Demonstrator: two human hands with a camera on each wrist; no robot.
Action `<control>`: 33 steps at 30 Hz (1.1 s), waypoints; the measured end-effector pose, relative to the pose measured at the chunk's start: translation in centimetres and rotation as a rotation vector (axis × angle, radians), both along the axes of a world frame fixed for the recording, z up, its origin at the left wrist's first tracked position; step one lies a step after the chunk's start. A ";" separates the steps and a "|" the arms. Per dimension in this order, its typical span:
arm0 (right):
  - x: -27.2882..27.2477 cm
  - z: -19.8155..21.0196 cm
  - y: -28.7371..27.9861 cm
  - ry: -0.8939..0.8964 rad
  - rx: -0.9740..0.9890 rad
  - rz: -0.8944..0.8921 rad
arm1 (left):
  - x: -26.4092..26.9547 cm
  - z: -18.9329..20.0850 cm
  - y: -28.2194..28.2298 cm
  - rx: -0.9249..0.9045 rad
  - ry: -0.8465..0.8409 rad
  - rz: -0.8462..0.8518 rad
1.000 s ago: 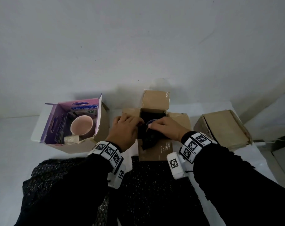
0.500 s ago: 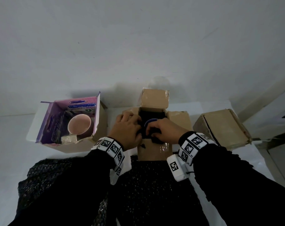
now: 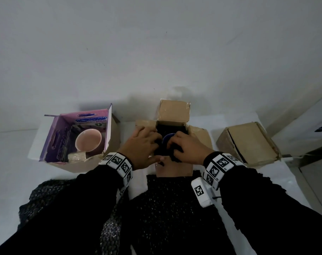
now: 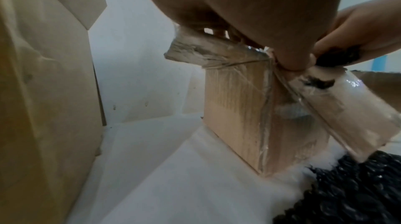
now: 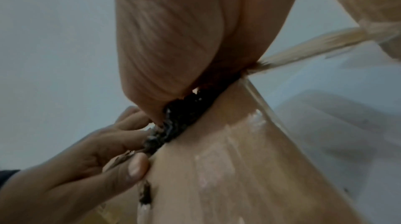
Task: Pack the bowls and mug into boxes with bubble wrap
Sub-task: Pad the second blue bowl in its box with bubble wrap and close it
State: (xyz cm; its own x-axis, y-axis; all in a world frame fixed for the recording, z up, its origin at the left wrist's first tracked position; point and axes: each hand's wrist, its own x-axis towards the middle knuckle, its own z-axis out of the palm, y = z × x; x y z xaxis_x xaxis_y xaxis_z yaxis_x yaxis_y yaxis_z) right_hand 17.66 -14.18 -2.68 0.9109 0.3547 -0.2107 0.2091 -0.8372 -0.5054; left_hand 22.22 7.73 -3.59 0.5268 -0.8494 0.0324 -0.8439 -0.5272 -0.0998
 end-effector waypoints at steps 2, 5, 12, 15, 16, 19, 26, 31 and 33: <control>0.2 0.1 0.2 -0.003 -0.004 -0.015 | -0.1 -0.2 0.1 -0.014 0.024 0.010; 0.2 0.2 0.4 -0.018 -0.009 -0.019 | -0.2 -0.7 0.3 -0.010 0.042 0.045; -0.4 0.6 -0.4 -0.088 0.065 0.026 | -0.2 -1.3 0.0 -0.033 0.031 0.062; -0.3 0.7 -0.5 -0.062 -0.108 0.097 | -0.4 -1.0 -0.1 -0.053 -0.010 0.044; -0.3 0.7 -0.4 -0.047 -0.162 0.105 | -0.5 -0.8 -0.2 -0.057 -0.025 0.034; -0.6 0.7 0.0 -0.077 -0.272 0.128 | -0.8 -0.7 -0.2 -0.048 -0.032 0.021; -1.4 0.2 0.1 -0.104 -0.395 0.078 | -1.0 -0.1 -0.3 0.072 0.021 0.080; -1.8 0.2 0.8 -0.096 -0.436 0.054 | -1.2 -0.2 -0.3 0.077 -0.029 0.106; -2.0 0.1 0.6 -0.153 -0.373 0.033 | -1.4 -0.3 -0.3 0.034 -0.065 0.130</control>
State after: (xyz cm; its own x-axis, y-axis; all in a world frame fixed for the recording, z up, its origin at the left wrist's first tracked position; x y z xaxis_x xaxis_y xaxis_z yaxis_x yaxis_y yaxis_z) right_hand 15.62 -13.60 -2.55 0.9309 0.3095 -0.1939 0.2885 -0.9487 -0.1291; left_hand 20.79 7.39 -3.92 0.6301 -0.7753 0.0428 -0.7598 -0.6271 -0.1716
